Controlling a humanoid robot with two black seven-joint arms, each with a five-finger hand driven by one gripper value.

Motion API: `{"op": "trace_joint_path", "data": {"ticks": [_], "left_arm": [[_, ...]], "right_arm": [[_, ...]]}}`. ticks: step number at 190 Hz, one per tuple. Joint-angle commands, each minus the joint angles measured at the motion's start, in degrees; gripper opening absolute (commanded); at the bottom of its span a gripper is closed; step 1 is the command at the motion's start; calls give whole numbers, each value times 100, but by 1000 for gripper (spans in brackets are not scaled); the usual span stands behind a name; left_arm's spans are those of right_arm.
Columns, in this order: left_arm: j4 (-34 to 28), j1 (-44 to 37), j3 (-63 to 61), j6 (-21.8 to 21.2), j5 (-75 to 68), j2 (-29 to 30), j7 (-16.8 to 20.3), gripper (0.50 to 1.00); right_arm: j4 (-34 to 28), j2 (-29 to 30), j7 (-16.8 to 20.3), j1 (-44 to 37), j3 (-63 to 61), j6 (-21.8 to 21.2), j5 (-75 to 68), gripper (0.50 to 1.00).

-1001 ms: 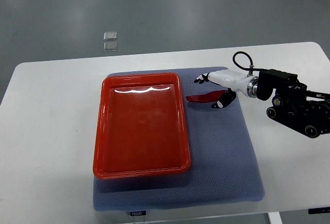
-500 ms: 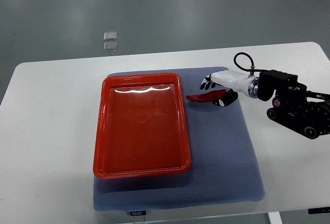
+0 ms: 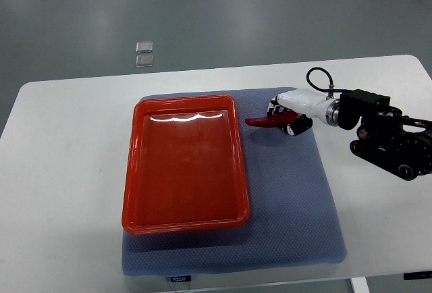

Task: Place red pepper on red tray
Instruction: 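Carry the pepper with the right hand over the tray, then open the right hand to release the pepper into the tray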

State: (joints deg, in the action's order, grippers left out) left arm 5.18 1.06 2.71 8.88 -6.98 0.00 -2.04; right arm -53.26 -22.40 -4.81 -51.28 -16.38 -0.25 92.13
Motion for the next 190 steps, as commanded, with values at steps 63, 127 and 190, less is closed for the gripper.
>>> {"op": "trace_joint_path", "data": {"ticks": [63, 127, 190], "left_arm": [[0, 0, 2, 0, -5, 0, 1, 1000], [0, 0, 2, 0, -5, 0, 1, 1000], [0, 0, -7, 0, 4, 0, 1, 1000]], "right_arm": [[-211, 561, -73, -638, 38, 104, -143, 500], [35, 1897, -90, -858, 654, 87, -72, 500], [167, 2099, -81, -708, 873, 140, 42, 596]]}}
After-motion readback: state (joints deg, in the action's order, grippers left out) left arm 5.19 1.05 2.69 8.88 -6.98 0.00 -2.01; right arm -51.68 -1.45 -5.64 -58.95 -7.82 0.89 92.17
